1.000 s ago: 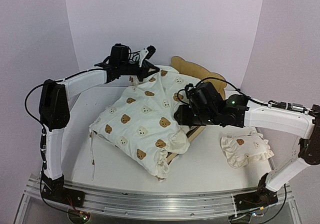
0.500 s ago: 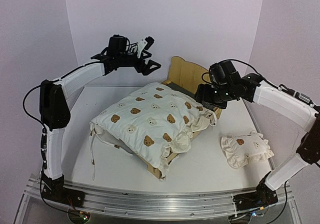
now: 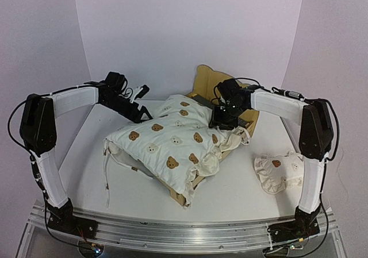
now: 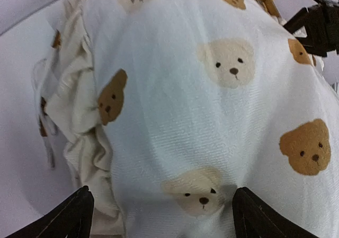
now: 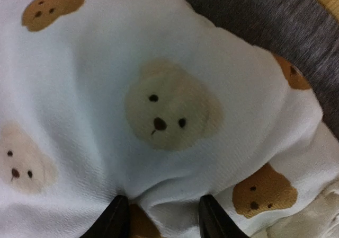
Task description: Set up the pet bed
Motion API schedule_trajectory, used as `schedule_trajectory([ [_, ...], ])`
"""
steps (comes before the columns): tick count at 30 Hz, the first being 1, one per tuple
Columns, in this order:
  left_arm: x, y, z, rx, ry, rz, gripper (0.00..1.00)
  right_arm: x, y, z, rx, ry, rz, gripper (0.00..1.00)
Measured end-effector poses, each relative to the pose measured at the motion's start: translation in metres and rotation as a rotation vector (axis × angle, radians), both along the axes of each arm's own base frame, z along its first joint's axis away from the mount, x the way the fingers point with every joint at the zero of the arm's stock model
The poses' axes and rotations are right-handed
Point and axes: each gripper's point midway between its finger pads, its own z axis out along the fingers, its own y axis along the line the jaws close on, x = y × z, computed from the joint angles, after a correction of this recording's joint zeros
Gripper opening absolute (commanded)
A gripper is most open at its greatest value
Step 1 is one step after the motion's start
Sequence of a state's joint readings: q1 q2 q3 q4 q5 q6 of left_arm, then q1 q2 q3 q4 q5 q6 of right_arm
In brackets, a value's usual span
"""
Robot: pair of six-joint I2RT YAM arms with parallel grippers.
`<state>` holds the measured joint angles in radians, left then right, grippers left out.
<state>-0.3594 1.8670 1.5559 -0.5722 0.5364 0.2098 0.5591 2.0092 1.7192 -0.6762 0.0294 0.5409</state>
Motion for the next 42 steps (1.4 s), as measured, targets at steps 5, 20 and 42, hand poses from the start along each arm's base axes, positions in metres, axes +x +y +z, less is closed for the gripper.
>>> schedule_trajectory([
  [5, -0.021, -0.018, -0.024, 0.023, 0.070, -0.050, 0.23, -0.003, 0.004, -0.004, 0.013, 0.020, 0.022, 0.00],
  [20, 0.035, -0.061, 0.033, -0.064, -0.198, -0.082, 0.00, 0.002, -0.048, 0.101, -0.118, -0.290, -0.036, 0.00],
  [42, 0.049, -0.067, 0.021, -0.008, -0.266, -0.092, 0.73, 0.001, -0.069, 0.092, -0.166, -0.246, -0.059, 0.71],
])
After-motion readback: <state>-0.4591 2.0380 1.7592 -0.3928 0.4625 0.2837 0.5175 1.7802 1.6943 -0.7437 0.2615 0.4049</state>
